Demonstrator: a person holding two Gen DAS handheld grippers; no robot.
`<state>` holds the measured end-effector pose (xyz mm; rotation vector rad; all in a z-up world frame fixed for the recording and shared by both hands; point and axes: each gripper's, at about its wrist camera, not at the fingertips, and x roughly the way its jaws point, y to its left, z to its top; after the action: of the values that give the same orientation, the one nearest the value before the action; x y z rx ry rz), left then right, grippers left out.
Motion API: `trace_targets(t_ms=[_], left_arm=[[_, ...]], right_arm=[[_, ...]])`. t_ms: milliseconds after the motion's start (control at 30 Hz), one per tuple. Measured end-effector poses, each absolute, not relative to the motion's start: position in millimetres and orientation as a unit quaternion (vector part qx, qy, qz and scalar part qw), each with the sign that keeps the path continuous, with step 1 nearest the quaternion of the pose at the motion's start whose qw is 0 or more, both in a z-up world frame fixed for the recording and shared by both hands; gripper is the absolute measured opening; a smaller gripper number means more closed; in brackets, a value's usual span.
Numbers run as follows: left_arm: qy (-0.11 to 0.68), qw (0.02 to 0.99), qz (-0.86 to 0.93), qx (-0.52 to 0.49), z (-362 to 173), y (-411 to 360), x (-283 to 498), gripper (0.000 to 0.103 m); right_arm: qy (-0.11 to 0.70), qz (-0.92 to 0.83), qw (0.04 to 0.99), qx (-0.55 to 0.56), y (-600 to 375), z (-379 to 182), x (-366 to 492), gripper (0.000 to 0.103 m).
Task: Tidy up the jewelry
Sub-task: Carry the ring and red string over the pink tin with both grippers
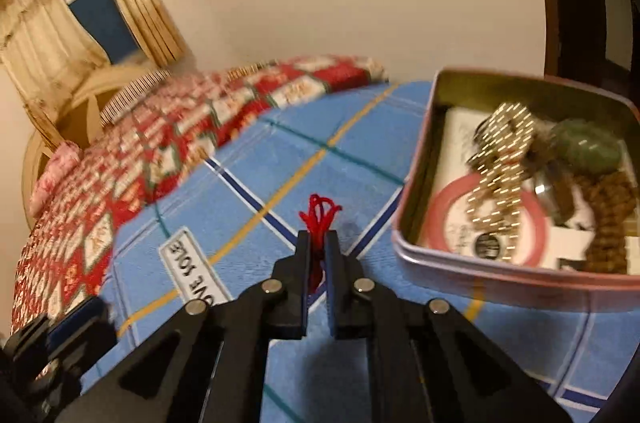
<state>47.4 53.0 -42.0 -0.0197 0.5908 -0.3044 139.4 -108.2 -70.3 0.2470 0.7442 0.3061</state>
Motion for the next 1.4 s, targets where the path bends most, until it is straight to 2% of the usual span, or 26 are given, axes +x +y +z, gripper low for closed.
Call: trace_targets(t_ms=[200, 433, 1100, 1400], left_arm=[[0.286, 0.945, -0.160, 0.001, -40, 44, 46, 0.020], [0.261, 0.946, -0.193, 0.002, -23, 25, 42, 0.020], [0.191, 0.940, -0.281, 0.013, 21, -45, 39, 0.020], [0.193, 0.935, -0.296, 0.007, 22, -80, 67, 0.020]], right_arm=[[0.294, 0.170, 0.926, 0.167, -138, -38, 92, 0.010], [0.256, 0.156, 0.933, 0.200, -171, -16, 52, 0.010], [0.173, 0.078, 0.961, 0.202, -231, 31, 22, 0.010], [0.160, 0.067, 0.960, 0.220, -255, 30, 42, 0.010]])
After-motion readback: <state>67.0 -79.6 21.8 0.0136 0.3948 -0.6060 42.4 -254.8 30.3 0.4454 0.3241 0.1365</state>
